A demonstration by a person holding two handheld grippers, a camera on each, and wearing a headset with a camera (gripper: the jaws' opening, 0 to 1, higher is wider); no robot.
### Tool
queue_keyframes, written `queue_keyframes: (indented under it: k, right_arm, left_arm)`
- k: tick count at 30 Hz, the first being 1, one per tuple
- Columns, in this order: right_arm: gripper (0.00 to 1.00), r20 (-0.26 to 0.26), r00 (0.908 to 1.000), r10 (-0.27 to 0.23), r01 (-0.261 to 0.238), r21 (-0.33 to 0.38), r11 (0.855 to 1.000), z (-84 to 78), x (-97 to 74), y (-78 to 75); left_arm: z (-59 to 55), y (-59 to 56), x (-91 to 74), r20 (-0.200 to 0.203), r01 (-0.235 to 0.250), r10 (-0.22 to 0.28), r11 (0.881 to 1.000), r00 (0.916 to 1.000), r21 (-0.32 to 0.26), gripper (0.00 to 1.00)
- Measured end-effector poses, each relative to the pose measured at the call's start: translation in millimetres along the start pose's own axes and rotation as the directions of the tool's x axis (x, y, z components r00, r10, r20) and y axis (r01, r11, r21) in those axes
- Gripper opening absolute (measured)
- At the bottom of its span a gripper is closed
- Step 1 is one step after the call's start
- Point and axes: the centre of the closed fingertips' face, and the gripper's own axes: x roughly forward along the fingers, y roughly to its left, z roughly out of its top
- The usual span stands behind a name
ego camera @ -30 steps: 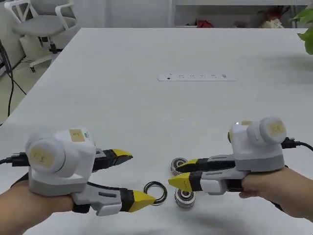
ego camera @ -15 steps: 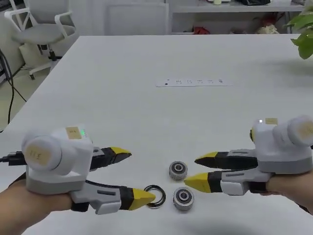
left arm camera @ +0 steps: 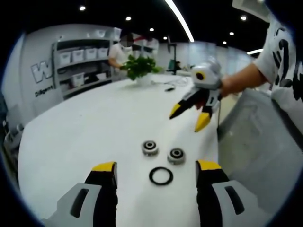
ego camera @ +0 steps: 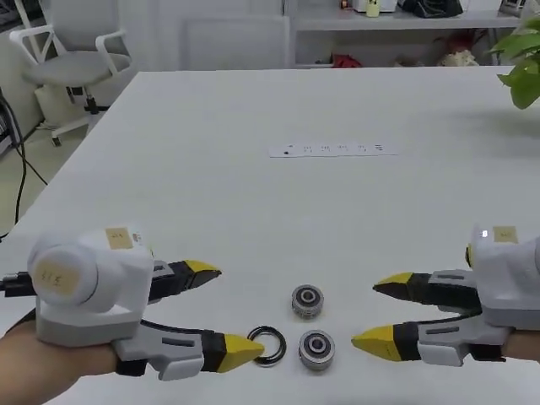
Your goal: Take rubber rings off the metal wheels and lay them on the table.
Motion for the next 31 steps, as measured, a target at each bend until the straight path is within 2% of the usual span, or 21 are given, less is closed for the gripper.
queue_keyframes:
  k: [7, 17, 23, 31]
  right_arm:
    - [0.55, 0.001, 0.9996, -0.027, 0.027, -0.002, 1.0, -7.4, -10.1, -4.0]
    - [0.56, -0.012, 0.999, -0.043, 0.043, -0.023, 0.999, -12.2, -14.0, -5.1]
    - [0.57, -0.008, 0.9986, -0.053, 0.052, -0.028, 0.998, -9.8, -16.3, -5.9]
    - [0.58, -0.028, 0.9981, -0.054, 0.052, -0.056, 0.997, -11.5, -19.5, -4.9]
  left_arm:
    - [-6.1, -2.4, -2.4, -0.015, -0.009, 0.009, 1.0, 0.9998, 0.014, 0.7]
    - [-9.0, -1.5, -6.4, -0.028, -0.029, 0.03, 0.999, 0.9992, 0.031, 0.71]
    - [-6.4, -1.7, -8.7, -0.018, -0.039, 0.04, 0.999, 0.999, 0.03, 0.71]
    - [-4.3, -3.3, -12.0, -0.002, -0.049, 0.049, 0.998, 0.9988, 0.028, 0.71]
